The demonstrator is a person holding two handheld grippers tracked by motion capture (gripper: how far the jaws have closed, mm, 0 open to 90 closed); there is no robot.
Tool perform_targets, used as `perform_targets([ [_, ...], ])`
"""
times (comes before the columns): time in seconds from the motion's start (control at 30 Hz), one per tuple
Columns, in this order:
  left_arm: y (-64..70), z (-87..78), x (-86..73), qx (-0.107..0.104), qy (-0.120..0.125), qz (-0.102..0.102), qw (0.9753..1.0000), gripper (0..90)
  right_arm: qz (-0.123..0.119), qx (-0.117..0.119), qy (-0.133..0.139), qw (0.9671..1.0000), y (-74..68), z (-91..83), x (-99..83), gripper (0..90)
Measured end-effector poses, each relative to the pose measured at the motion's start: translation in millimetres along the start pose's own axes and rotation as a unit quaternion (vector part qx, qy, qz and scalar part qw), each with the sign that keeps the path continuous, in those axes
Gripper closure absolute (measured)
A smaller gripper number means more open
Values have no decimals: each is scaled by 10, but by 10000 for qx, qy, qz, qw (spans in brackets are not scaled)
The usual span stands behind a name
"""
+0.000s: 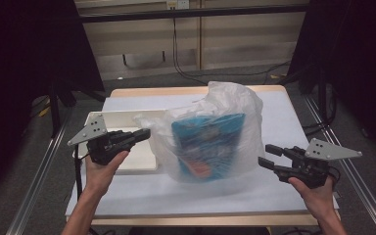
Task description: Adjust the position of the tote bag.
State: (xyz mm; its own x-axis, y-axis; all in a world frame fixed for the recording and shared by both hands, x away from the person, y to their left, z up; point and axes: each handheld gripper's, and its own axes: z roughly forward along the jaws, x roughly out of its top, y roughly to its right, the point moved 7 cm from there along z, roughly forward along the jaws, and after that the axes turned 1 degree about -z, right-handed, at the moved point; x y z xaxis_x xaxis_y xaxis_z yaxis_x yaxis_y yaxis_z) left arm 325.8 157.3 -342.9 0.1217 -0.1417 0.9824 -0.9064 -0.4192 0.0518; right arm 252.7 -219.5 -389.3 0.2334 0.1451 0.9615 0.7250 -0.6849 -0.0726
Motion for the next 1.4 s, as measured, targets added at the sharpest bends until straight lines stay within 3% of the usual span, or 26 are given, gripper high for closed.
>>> perform_targets([
  [0.23,158,45,59,-208,14,161,9997,900,1,42,134,9999,12,-25,132,481],
  [0.3,204,89,66,-283,-29,254,9993,900,-68,23,182,9998,40,-21,241,473],
  [0.57,193,147,16,-285,-145,279,9991,900,-58,90,316,9994,174,60,594,479],
  [0.7,164,148,-4,-247,-162,263,9992,900,-122,97,358,9992,333,206,870,462],
  [0.87,142,134,-12,-242,-154,248,9993,900,-147,138,280,9994,429,374,1068,434],
  [0.93,128,121,-26,-205,-179,217,9994,900,-162,138,247,9995,438,403,1085,417],
  [1.03,96,82,-47,-169,-190,199,9995,900,-156,315,129,9993,403,469,1072,375],
  [1.2,74,79,-27,-136,-129,185,9997,900,-182,354,58,9992,384,522,1064,372],
  [1.37,90,121,-11,-156,-134,208,9996,900,-183,350,91,9992,437,632,1229,355],
  [1.4,94,132,-8,-152,-123,206,9996,900,-248,522,121,9983,386,686,1313,351],
])
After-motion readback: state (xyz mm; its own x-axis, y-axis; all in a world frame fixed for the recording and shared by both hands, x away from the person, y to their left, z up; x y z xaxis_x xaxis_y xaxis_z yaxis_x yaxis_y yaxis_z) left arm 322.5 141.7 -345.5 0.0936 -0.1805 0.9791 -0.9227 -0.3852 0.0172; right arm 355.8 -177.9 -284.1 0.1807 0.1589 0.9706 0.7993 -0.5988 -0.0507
